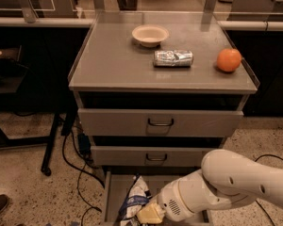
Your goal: Place blue chip bag into bottom drawer
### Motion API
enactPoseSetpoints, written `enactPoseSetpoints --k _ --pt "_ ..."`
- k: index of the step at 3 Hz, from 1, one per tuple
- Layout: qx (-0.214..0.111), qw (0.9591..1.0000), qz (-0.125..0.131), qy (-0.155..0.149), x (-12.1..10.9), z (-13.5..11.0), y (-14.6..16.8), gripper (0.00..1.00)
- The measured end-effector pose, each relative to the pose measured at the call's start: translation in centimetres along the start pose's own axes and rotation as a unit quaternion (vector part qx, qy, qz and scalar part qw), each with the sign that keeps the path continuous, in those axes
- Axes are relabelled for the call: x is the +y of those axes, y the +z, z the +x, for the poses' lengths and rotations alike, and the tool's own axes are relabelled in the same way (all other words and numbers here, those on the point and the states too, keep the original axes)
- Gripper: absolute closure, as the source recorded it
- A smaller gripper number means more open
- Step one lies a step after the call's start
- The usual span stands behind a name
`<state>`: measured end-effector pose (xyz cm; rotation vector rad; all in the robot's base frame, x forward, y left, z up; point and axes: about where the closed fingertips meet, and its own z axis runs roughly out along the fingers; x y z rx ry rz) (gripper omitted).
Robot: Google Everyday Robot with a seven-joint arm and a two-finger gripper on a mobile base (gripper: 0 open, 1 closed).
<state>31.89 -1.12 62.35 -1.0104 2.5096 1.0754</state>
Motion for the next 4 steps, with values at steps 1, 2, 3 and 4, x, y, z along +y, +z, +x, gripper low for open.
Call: enactPoseSetpoints --k 1,2,3,4 --pt "0.0 1.0 0.001 -0.001 0.0 -0.1 0.0 1.0" --pt "-0.036 0.9991 -0.013 0.019 -1.8 0.8 1.6 1.0" --pt "-0.093 0.9949 -0.017 0.038 -6.6 1.3 3.6 1.0" --pt "-0.12 0.9896 -0.047 0.064 -10.3 2.4 7.2 1.0"
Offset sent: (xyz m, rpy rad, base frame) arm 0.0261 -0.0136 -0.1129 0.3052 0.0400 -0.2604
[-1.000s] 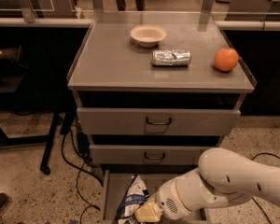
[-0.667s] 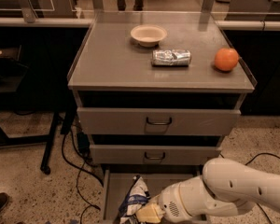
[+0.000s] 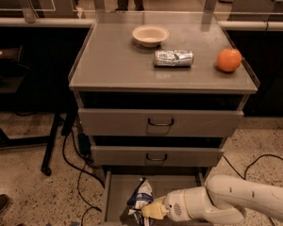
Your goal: Place blue chip bag into bottom drawer
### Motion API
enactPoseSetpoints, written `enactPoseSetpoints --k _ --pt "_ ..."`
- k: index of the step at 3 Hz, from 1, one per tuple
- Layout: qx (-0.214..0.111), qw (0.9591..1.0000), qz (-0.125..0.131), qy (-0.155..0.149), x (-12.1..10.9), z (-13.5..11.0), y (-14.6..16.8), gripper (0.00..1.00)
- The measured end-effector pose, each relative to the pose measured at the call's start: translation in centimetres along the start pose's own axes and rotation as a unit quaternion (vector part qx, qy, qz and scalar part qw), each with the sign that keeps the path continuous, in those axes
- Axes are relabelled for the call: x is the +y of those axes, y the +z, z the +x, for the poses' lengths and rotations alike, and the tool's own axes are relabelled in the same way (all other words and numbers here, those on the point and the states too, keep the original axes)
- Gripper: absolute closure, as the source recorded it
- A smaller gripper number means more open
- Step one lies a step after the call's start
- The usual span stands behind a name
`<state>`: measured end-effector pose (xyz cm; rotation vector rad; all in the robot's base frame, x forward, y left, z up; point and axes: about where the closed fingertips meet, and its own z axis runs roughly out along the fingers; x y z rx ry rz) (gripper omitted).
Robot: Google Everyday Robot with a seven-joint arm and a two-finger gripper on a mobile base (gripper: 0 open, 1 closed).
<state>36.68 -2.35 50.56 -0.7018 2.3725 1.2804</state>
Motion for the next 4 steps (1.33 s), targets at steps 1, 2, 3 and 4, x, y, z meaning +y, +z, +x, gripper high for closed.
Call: enactPoseSetpoints --k 1,2,3,4 --pt "0.0 1.0 0.0 0.0 0.0 0.0 0.0 1.0" --pt "-0.024 0.9993 0.006 0.027 -2.3 1.1 0.3 1.0" --pt "-0.058 0.9962 0.02 0.062 -6.9 2.6 0.4 1.0" --pt "-0.077 0.9921 0.038 0.092 -11.3 3.8 0.5 1.0"
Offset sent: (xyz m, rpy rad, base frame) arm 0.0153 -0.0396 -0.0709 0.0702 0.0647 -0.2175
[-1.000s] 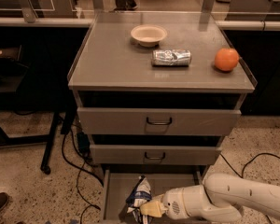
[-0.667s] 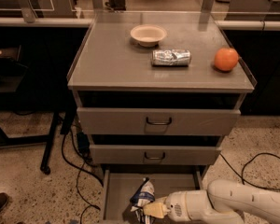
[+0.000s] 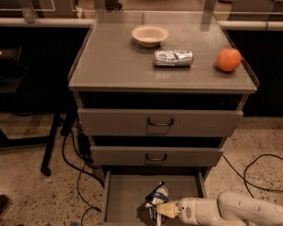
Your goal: Place blue chip bag into bottom drawer
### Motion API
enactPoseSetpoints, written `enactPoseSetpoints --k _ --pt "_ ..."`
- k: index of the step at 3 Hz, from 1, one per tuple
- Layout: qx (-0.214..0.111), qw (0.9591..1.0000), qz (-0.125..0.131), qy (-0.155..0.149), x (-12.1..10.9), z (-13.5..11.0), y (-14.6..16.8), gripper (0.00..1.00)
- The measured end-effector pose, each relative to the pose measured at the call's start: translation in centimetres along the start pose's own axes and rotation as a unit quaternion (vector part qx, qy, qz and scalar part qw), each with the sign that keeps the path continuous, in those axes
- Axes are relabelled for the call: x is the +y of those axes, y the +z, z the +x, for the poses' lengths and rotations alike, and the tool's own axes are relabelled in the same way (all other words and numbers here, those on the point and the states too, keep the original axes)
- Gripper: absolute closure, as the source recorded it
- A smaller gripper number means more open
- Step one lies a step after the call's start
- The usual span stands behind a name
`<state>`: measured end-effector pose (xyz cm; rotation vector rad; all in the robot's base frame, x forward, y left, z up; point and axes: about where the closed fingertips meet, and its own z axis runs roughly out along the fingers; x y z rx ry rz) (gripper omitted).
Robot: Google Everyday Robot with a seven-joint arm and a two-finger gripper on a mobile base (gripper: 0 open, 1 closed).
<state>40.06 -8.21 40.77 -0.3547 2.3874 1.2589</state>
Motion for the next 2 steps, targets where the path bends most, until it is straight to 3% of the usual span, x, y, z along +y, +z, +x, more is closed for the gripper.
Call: enactPoseSetpoints --k 2 --pt "0.024 0.9991 0.009 0.033 -6.2 -0.4 4.5 1.0"
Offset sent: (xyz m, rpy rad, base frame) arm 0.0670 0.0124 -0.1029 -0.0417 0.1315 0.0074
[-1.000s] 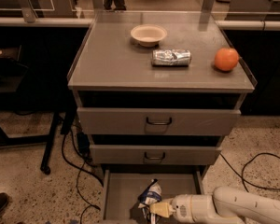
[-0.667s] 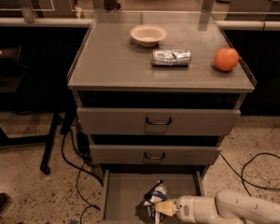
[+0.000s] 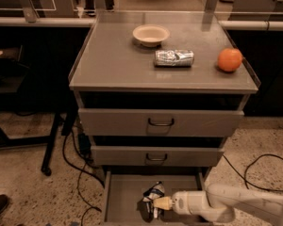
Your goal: Place blue chip bag into bottom drawer
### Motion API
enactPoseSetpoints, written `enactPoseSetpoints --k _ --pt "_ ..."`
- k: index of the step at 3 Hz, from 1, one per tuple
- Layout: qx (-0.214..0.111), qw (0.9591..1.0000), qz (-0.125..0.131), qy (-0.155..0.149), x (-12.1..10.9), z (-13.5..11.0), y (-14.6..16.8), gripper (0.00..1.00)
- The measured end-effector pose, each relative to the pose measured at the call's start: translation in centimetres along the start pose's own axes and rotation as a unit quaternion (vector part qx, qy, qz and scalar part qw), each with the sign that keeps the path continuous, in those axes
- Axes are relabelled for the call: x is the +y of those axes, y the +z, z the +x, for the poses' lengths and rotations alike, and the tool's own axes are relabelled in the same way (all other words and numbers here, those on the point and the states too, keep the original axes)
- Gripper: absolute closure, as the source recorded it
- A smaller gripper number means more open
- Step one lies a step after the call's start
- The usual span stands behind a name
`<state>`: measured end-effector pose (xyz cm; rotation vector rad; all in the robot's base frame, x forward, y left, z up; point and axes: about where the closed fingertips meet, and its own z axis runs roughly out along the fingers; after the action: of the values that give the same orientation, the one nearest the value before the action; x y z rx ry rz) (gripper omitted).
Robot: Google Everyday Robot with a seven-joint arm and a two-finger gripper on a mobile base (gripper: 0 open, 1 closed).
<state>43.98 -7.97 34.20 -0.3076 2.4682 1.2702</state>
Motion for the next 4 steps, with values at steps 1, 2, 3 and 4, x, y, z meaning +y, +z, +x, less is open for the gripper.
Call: enactPoseSetpoints --k 1,2,3,4 --pt "0.024 0.9997 0.002 0.01 -2.2 -0.2 2.5 1.0" --pt "0.041 0.9989 0.016 0.014 -4.0 0.1 4.4 1.0" --pt "0.049 0.9984 0.024 0.011 -5.2 0.2 5.7 1.0" --pt "0.049 0.9983 0.03 0.011 -6.3 0.2 6.3 1.0"
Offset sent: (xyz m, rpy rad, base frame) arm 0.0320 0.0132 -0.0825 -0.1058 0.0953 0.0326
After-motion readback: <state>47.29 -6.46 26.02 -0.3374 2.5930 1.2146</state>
